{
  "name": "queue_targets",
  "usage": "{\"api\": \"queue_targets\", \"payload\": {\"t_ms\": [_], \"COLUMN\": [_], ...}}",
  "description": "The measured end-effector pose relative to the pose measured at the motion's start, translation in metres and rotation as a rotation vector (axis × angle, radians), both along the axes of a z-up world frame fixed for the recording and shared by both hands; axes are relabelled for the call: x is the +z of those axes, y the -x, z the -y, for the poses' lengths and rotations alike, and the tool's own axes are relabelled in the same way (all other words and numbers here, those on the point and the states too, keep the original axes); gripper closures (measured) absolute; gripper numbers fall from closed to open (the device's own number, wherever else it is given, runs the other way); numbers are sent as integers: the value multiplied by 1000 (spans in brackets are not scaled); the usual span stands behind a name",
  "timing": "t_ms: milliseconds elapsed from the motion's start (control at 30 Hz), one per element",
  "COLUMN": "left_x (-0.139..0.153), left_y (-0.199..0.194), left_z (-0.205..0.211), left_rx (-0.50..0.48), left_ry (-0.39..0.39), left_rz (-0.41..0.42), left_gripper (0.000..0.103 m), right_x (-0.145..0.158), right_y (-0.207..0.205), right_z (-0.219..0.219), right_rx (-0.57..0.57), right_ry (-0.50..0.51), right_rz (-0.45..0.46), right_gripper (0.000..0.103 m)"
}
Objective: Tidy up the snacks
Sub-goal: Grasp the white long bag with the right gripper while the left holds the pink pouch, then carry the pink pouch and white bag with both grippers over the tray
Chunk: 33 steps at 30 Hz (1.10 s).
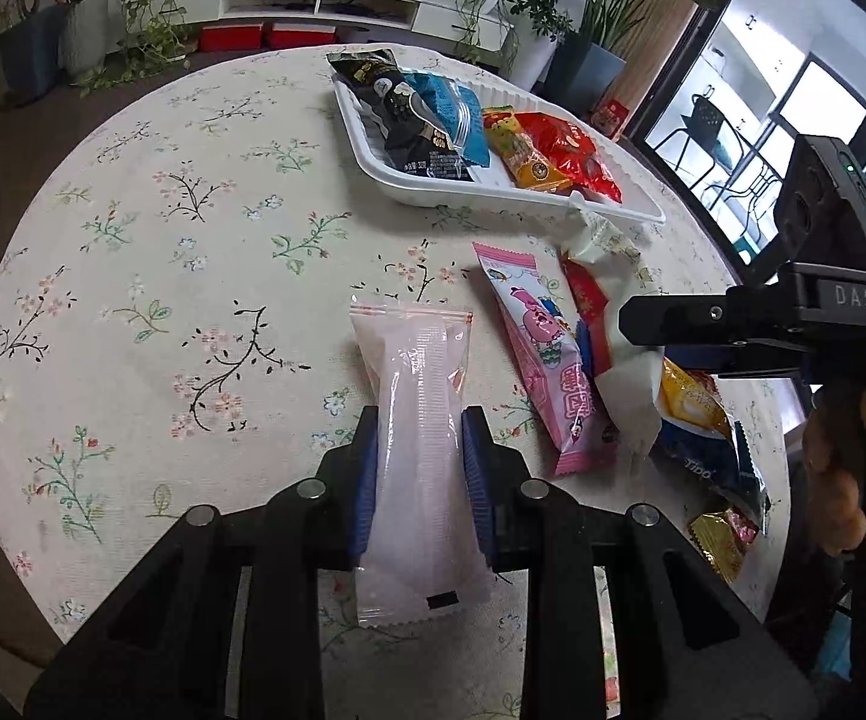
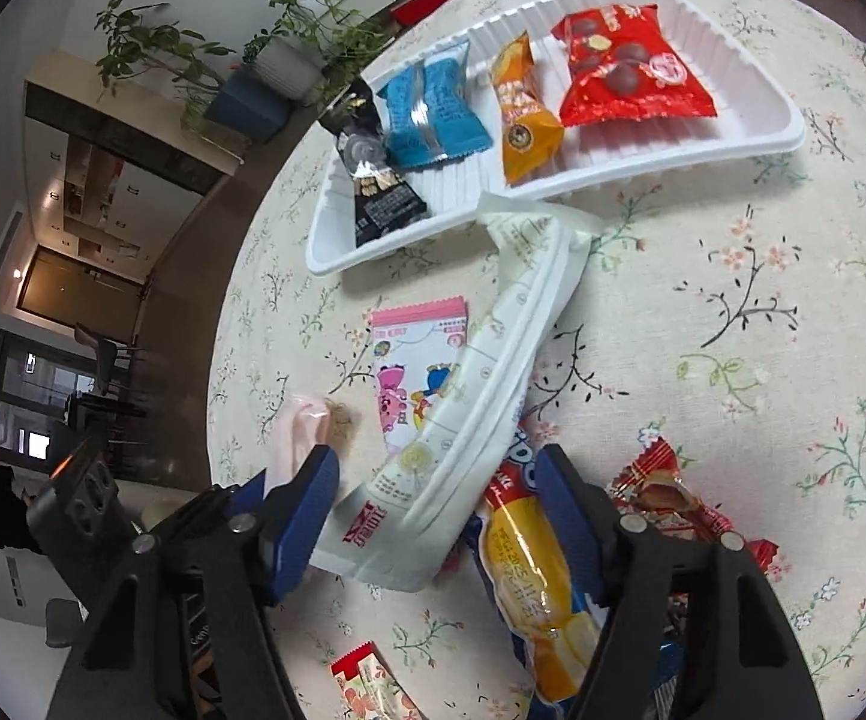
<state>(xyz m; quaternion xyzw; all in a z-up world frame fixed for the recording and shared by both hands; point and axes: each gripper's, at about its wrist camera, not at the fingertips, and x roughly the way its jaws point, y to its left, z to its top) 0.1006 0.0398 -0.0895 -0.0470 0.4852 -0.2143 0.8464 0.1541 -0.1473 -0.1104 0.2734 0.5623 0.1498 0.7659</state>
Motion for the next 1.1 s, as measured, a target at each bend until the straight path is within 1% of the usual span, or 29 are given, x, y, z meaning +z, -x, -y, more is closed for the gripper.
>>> {"api": "queue_targets", "payload": {"t_ms": [200, 267, 333, 367, 400, 467, 533, 733, 867, 933, 1100], "left_x": [0, -1, -2, -2, -2, -2, -2, -3, -2, -2, -1], "left_y": [3, 2, 1, 1, 1, 1, 1, 0, 0, 1, 1], "left_z": [2, 1, 1, 2, 2, 3, 1, 1, 0, 0, -2], "left_rx": [-8, -4, -5, -8, -9, -10, -6, -4, -2, -2, -4], "left_ry": [4, 7, 8, 7, 7, 7, 11, 18, 26, 29, 46], "left_rz": [5, 4, 2, 2, 2, 1, 1, -1, -1, 0, 3], "left_gripper": [79, 79, 79, 79, 79, 79, 79, 79, 79, 79, 79], "right_x": [-11, -15, -16, -16, -17, -17, -15, -13, -10, -9, -11], "right_y": [-4, -6, -5, -6, -6, -2, -1, 5, 12, 14, 16], "right_z": [9, 11, 13, 14, 15, 21, 22, 25, 31, 36, 45], "right_rx": [-34, -42, -46, -44, -43, -43, -42, -53, -82, -97, -130], "right_ry": [-49, -74, -88, -94, -98, -109, -115, -128, -143, -170, -238], "right_rz": [-23, -32, -30, -30, -31, -26, -16, 9, 26, 44, 51], "right_gripper": [41, 47, 50, 56, 58, 65, 68, 72, 74, 75, 76]}}
